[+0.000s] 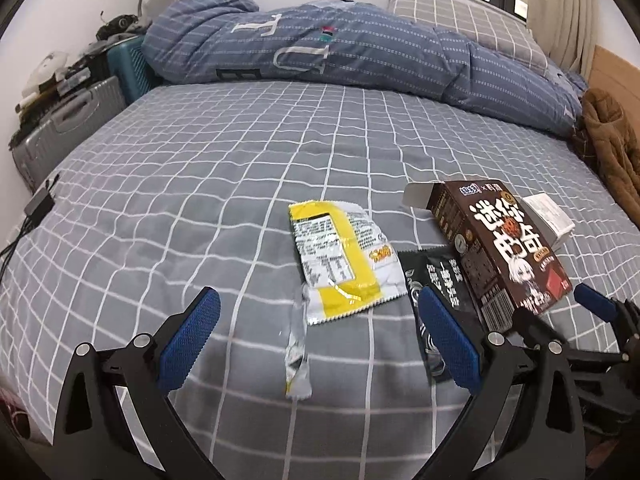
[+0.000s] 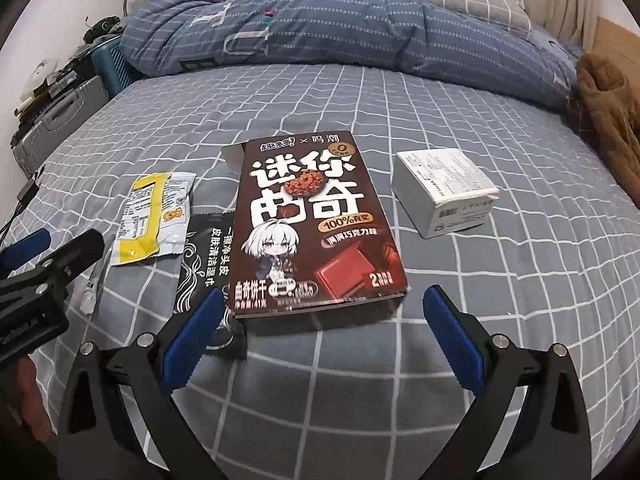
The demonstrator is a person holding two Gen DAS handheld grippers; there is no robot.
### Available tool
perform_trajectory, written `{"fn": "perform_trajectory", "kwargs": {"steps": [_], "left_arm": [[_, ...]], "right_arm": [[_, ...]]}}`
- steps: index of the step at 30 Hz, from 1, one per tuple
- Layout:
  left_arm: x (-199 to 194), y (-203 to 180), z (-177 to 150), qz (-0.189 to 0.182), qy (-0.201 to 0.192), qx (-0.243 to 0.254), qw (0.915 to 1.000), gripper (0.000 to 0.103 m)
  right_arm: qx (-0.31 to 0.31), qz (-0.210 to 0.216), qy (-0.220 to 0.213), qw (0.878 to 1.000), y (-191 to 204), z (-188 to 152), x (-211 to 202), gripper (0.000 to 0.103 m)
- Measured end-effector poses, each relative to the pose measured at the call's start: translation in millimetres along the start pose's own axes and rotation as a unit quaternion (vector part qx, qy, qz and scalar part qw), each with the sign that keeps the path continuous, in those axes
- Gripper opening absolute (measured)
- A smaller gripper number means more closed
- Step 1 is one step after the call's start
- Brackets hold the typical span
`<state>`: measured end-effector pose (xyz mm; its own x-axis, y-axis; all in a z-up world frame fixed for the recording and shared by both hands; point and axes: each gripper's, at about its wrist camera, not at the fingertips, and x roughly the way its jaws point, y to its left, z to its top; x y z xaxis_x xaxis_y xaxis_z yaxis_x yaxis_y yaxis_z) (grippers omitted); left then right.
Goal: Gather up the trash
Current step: 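Grasp the yellow snack wrapper with left tool while right tool grasps the chocolate box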
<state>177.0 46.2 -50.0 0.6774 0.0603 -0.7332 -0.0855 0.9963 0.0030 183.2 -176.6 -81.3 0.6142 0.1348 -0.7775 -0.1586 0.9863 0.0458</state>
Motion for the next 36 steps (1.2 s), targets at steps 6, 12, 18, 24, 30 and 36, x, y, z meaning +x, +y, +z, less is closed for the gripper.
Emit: {"fn": "perform_trajectory", "kwargs": {"steps": [6, 12, 18, 24, 30, 36], "left_arm": [[19.8, -4.7, 5.5, 0.005, 0.016, 0.003, 0.9999, 0.097], [42.8, -9.1, 12.4, 0.009, 0.028, 0.005, 0.9996, 0.097], [61.3, -15.1, 23.8, 0.01, 0.034, 0.0, 0.9994, 0.097], [76.3, -19.4, 33.2, 0.021, 0.044, -0.009, 0.9988, 0.097], [88.2, -27.0, 33.7, 0.041, 0.045, 0.009, 0.9981, 0.096], [103.9, -29.4, 29.6, 0.04, 0.069, 0.014, 0.9967, 0.076]], "right_arm": [[0.009, 0.005, 0.022, 1.0, 0.6, 1.6, 19.4, 0.096], [0.028, 0.016, 0.023, 0.999, -2.9, 0.7, 28.0, 0.087], [0.028, 0.015, 0.006, 0.999, -6.7, 0.2, 21.0, 0.086], [0.029, 0.012, -0.012, 0.999, -14.6, 5.2, 8.0, 0.086], [0.039, 0.007, -0.018, 0.999, -25.2, 9.7, 7.4, 0.086], [0.038, 0.005, -0.017, 0.999, -26.3, 9.8, 11.0, 0.086]]}}
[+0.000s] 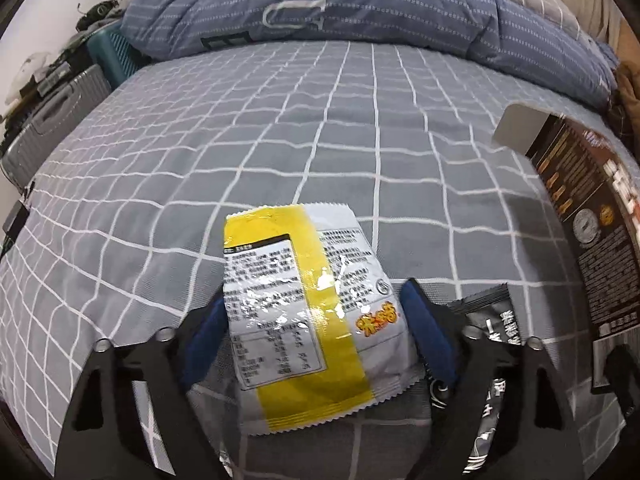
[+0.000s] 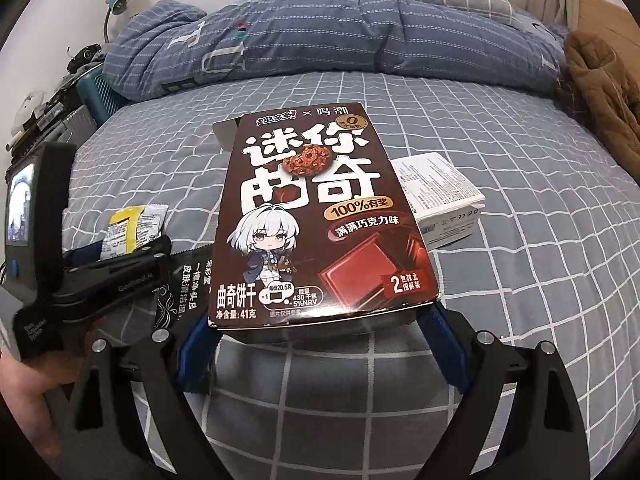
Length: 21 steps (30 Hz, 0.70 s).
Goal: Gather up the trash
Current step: 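Grasp the yellow snack wrapper with left tool while right tool grasps the chocolate box, then lift the yellow wrapper and chocolate box off the bed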
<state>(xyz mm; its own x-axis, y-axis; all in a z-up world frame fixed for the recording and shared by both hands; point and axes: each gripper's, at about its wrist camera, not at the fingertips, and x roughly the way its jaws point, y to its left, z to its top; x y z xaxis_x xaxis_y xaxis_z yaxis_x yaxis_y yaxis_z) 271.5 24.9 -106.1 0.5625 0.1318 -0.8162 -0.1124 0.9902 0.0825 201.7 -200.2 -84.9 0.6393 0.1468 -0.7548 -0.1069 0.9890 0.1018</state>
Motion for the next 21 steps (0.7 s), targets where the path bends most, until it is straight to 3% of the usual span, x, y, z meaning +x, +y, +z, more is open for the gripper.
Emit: {"fn": "perform_trajectory", "kwargs": {"steps": [6, 10, 21], "left_arm": [[0.7, 3.0, -3.0, -0.011, -0.005, 0.002, 0.9999, 0.053], [0.8, 1.9, -3.0, -0.014, -0.009, 0.008, 0.9998, 0.045], [-28.7, 15.5, 0.3, -0.033, -0.037, -0.014, 0.9987, 0.043]], "right_arm": [[-0.003, 0.002, -0.002, 1.0, 1.5, 0.4, -1.3, 0.086], [-0.004, 0.003, -0.004, 1.0, 1.9, 0.2, -2.6, 0.086], [0.002, -0.003, -0.018, 1.0, 0.4, 2.1, -18.5, 0.086]]}}
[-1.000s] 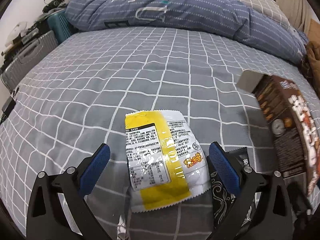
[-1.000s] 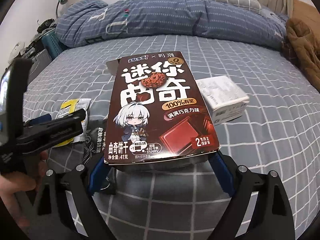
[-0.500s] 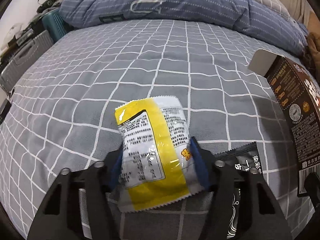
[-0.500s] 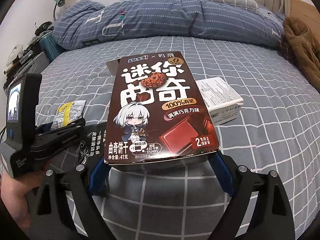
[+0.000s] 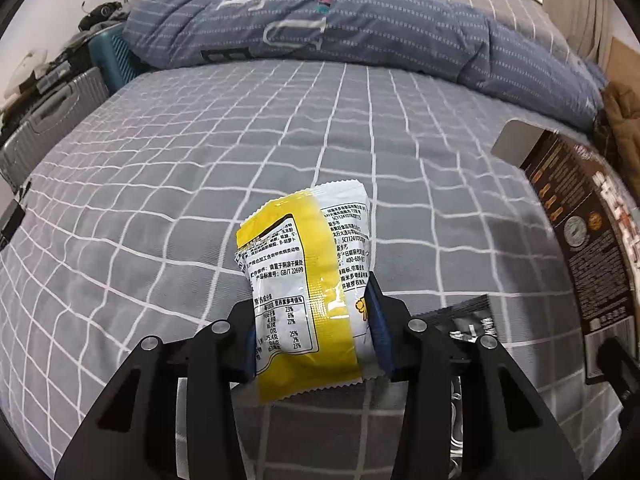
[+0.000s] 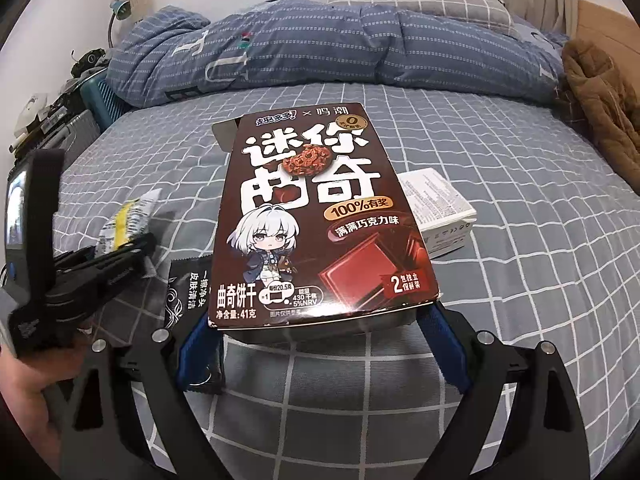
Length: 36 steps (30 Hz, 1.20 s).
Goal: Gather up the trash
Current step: 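Lift the yellow wrapper and chocolate box off the bed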
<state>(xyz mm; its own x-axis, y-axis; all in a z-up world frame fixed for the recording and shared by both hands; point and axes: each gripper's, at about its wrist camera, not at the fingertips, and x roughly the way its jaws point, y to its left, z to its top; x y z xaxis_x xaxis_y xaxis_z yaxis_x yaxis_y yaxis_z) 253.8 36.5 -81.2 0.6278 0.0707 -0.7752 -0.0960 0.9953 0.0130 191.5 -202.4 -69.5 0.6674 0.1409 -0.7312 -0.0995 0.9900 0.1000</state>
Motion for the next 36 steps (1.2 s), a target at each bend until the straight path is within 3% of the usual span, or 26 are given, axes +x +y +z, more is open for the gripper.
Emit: {"fn": "perform_trajectory", "kwargs": {"steps": [18, 36], "left_arm": [[-62.9, -5.0, -29.2, -0.026, -0.021, 0.01, 0.9994, 0.043], [-124.6, -7.0, -72.2, -0.049, -0.027, 0.017, 0.9983, 0.043]], "right_arm": [[-0.005, -0.024, -0.036, 0.999, 0.7, -15.9, -54.5, 0.086], [-0.006, -0.015, -0.054, 0.998, 3.7, -47.6, -117.4, 0.086]]}}
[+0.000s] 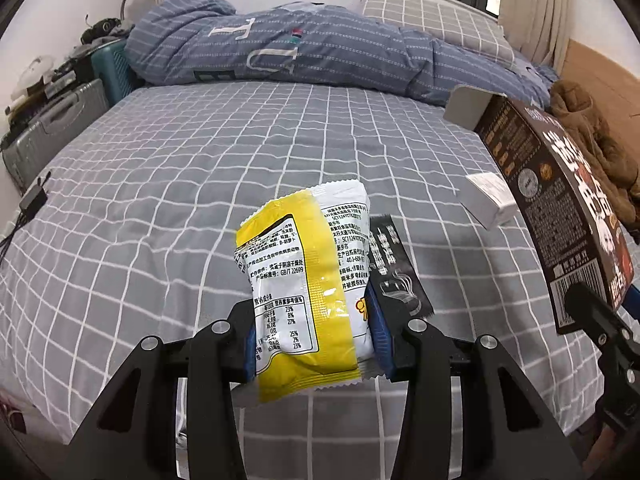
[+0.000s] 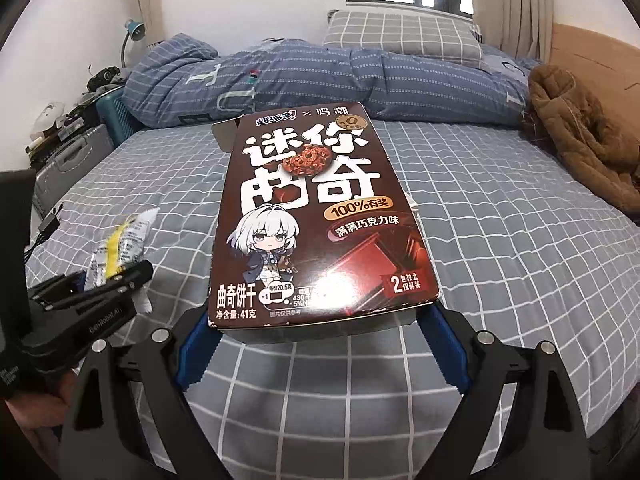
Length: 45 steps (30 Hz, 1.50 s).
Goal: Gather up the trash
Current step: 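Lift the yellow wrapper and chocolate box off the bed, then carry the wrapper and chocolate box down over the black trash bin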
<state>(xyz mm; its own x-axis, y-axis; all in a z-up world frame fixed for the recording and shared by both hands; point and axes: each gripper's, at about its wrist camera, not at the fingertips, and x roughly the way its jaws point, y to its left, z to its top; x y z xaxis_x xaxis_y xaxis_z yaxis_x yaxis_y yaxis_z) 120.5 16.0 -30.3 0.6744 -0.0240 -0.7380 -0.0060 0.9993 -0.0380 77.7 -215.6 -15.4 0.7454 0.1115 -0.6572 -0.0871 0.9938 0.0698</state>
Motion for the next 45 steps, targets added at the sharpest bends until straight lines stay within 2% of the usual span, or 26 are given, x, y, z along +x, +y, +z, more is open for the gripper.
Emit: {"fn": "perform_trajectory", "kwargs": {"steps": [13, 25, 34, 45], "left_arm": [[-44.0, -3.5, -25.9, -0.008, -0.014, 0.004, 0.9999, 0.043], [-78.7, -12.4, -56.8, -0.023, -0.012, 0.016, 0.9995, 0.043], [-109.0, -16.4, -82.9, -0.033, -0.015, 0.02, 0.9991, 0.043], [-143.5, -16.9, -110.9, -0.036, -0.013, 0.019, 0.9991, 0.043]], "right_arm": [[0.003, 0.001, -0.008, 1.0, 0.3, -17.1, -38.3, 0.086], [0.001, -0.002, -0.01, 1.0, -3.6, -47.5, -74.5, 0.086], [-0.003, -0.031, -0.032, 0.999, -12.2, -70.7, -112.1, 0.086], [0.007, -0.026, -0.021, 0.999, -9.7, -93.9, -145.6, 0.086]]}}
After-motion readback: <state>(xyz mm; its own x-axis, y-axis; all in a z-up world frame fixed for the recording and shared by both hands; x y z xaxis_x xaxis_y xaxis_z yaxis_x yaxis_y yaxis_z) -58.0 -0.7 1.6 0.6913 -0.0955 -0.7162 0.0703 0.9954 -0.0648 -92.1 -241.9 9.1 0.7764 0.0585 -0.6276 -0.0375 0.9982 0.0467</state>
